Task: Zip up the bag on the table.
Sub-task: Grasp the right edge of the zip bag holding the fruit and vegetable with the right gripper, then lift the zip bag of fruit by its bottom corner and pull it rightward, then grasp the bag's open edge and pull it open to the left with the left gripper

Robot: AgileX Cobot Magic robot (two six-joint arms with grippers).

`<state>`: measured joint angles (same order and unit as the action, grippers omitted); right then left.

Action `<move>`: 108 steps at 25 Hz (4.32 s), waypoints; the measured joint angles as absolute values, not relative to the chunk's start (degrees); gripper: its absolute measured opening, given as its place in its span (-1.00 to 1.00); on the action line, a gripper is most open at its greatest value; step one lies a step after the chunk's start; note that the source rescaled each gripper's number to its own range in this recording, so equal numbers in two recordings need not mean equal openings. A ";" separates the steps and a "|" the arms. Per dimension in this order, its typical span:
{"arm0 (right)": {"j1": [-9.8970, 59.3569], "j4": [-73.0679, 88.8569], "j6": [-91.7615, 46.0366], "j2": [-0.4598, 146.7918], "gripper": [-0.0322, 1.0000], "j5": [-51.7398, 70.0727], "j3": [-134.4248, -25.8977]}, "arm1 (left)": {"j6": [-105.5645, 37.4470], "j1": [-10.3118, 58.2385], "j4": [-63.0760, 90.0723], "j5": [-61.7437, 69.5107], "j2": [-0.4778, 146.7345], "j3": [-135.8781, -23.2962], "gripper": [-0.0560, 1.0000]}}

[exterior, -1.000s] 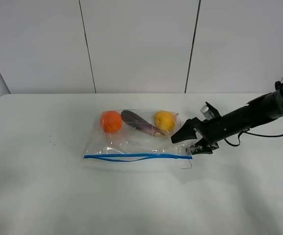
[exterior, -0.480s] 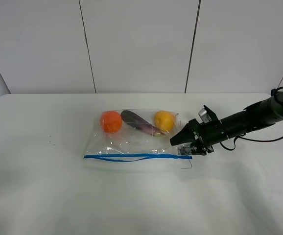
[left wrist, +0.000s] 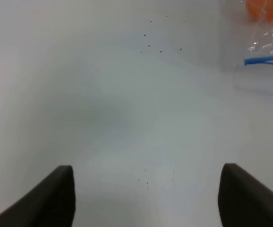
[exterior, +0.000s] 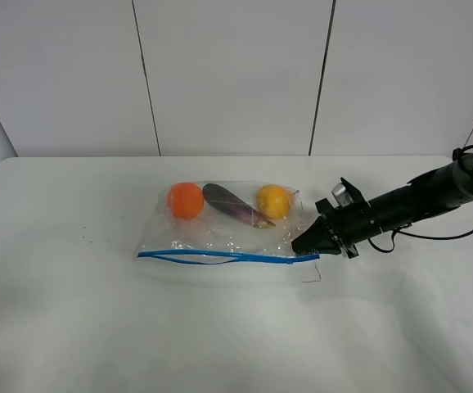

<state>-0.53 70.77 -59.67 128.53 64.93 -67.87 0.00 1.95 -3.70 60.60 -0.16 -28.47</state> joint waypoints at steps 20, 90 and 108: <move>1.43 79.49 -37.32 125.41 -0.94 68.94 -68.06 | 0.00 1.95 -3.70 60.60 -0.16 -28.47 0.97; 3.66 86.45 -34.22 122.07 -0.94 68.99 -68.06 | -58.12 1.95 -14.84 -16.77 66.58 -53.09 0.97; 3.66 86.45 -34.22 122.07 -0.94 68.99 -68.06 | -63.54 22.61 -28.88 -38.33 83.24 -42.34 0.97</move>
